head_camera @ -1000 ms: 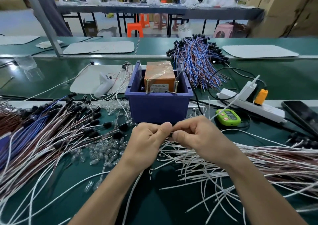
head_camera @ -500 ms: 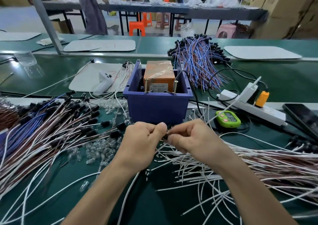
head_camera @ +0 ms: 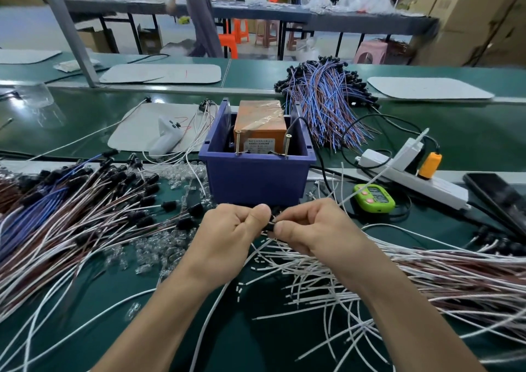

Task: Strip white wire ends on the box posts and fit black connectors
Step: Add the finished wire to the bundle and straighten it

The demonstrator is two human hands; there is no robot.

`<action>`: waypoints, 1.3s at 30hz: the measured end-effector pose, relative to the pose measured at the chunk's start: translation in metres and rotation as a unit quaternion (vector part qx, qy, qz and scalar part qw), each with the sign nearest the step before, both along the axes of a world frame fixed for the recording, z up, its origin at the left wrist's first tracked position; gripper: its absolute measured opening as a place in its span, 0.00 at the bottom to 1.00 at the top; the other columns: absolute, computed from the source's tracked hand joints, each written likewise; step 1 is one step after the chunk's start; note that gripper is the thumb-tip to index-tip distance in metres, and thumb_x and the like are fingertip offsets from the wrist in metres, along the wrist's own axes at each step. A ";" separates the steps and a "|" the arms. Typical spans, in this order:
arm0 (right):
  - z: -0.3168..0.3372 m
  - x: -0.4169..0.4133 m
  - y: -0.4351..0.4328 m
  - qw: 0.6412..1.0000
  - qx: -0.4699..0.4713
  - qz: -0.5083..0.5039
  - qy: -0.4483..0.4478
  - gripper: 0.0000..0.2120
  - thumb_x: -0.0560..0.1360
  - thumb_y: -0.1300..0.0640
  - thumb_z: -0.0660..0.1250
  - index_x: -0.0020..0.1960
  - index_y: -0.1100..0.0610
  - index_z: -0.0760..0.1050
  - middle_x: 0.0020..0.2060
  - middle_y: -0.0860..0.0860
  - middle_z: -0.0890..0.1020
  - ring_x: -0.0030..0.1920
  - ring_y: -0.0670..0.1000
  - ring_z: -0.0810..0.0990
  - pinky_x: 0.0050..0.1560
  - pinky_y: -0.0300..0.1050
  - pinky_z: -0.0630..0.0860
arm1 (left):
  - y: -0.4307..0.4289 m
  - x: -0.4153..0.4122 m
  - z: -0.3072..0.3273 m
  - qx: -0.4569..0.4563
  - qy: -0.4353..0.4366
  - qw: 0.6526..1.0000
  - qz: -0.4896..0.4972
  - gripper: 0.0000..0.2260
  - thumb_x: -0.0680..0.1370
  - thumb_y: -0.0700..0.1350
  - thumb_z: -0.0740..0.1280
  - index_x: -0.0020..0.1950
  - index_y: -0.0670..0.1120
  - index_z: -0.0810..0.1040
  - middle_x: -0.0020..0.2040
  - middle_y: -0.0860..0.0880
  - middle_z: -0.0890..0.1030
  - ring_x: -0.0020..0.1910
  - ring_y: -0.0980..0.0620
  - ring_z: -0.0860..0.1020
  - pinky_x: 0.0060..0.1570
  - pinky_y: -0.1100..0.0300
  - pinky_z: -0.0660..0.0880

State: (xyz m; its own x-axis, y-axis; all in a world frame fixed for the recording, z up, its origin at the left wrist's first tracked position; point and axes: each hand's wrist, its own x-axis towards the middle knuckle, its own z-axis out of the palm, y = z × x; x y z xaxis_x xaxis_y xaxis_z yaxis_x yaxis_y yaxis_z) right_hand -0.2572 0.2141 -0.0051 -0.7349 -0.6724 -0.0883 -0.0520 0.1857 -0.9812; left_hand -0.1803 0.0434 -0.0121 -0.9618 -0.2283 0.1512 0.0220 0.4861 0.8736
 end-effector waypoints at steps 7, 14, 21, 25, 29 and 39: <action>0.003 -0.012 0.017 0.991 0.096 -0.034 0.083 0.04 0.73 0.54 0.73 0.41 0.50 0.86 0.24 0.46 0.74 0.27 0.47 0.68 0.30 0.41 0.65 | -0.030 0.002 0.006 -0.096 -0.007 0.986 0.134 0.26 0.83 0.60 0.61 0.28 0.48 0.70 0.21 0.54 0.68 0.23 0.55 0.66 0.26 0.62 0.63; 0.002 0.000 0.005 0.979 0.157 0.018 0.129 0.03 0.74 0.54 0.73 0.41 0.51 0.85 0.23 0.46 0.73 0.24 0.45 0.66 0.25 0.37 0.64 | -0.001 -0.014 -0.019 -0.187 0.030 0.972 0.136 0.04 0.76 0.48 0.75 0.49 0.54 0.88 0.43 0.57 0.84 0.40 0.59 0.78 0.45 0.71 0.67; 0.001 0.000 0.006 0.981 0.148 0.025 0.122 0.04 0.73 0.56 0.73 0.40 0.53 0.84 0.23 0.47 0.73 0.25 0.48 0.66 0.27 0.41 0.64 | 0.012 -0.020 -0.026 -0.111 0.021 0.988 0.102 0.20 0.74 0.40 0.75 0.64 0.56 0.84 0.49 0.62 0.84 0.50 0.68 0.80 0.52 0.84 0.66; 0.002 -0.001 0.007 0.983 0.145 0.021 0.111 0.04 0.74 0.56 0.73 0.41 0.52 0.85 0.23 0.45 0.75 0.24 0.45 0.67 0.26 0.37 0.65 | -0.010 -0.011 -0.015 -0.168 0.079 0.967 0.172 0.13 0.73 0.41 0.76 0.55 0.55 0.87 0.48 0.59 0.87 0.46 0.62 0.83 0.52 0.68 0.76; 0.000 -0.001 0.007 0.982 0.143 0.009 0.121 0.03 0.74 0.54 0.73 0.42 0.49 0.85 0.24 0.44 0.75 0.24 0.43 0.68 0.27 0.35 0.65 | -0.050 -0.003 -0.004 -0.360 -0.084 0.882 0.293 0.10 0.72 0.46 0.76 0.52 0.58 0.87 0.40 0.51 0.86 0.38 0.45 0.80 0.38 0.57 0.70; -0.004 -0.001 0.005 0.989 0.117 -0.018 0.094 0.04 0.75 0.56 0.74 0.43 0.50 0.85 0.24 0.46 0.74 0.24 0.44 0.69 0.26 0.36 0.67 | -0.066 -0.003 -0.010 -0.301 -0.139 0.904 0.272 0.07 0.77 0.50 0.73 0.55 0.53 0.85 0.49 0.49 0.84 0.49 0.43 0.80 0.49 0.53 0.75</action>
State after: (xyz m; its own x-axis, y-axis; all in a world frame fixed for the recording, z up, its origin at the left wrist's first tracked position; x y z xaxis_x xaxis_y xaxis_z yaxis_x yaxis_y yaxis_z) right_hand -0.2585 0.2193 -0.0088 -0.7761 -0.6230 -0.0976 -0.2187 0.4112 -0.8849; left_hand -0.1837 -0.0229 -0.0225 -0.7523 -0.6350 0.1756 -0.5421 0.7481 0.3826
